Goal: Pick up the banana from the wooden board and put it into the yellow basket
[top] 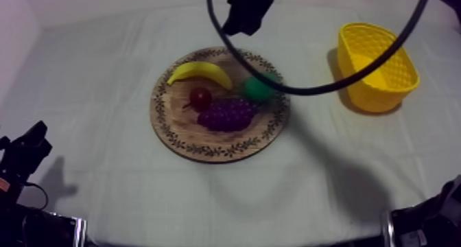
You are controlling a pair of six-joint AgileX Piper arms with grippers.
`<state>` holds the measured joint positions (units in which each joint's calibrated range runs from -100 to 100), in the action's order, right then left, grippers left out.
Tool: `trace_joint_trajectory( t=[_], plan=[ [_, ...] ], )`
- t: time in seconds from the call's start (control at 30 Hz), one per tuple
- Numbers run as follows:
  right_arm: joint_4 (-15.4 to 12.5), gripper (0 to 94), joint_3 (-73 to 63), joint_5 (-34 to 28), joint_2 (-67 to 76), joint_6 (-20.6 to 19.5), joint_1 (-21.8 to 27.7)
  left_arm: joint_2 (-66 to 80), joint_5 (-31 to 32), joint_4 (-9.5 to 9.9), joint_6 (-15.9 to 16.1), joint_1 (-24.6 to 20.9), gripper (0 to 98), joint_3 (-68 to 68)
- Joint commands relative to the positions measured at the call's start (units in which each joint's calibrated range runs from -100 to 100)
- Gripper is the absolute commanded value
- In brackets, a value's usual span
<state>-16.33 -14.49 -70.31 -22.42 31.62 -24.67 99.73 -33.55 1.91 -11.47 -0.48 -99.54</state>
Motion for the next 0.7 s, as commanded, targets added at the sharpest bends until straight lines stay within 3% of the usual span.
trace_joint_trajectory(
  t=[0.0, 0.67],
  plan=[
    [0.25, 62.9, -1.1, -0.05, -1.64, -0.08, -0.1, 0.01, 0.0, 0.02, 0.01, 0.01, 0.1, -0.01],
    [1.57, 64.1, -17.3, 1.14, -21.96, -1.57, -1.91, 0.01, 0.0, 0.02, 0.01, 0.01, 0.1, -0.01]
  ],
)
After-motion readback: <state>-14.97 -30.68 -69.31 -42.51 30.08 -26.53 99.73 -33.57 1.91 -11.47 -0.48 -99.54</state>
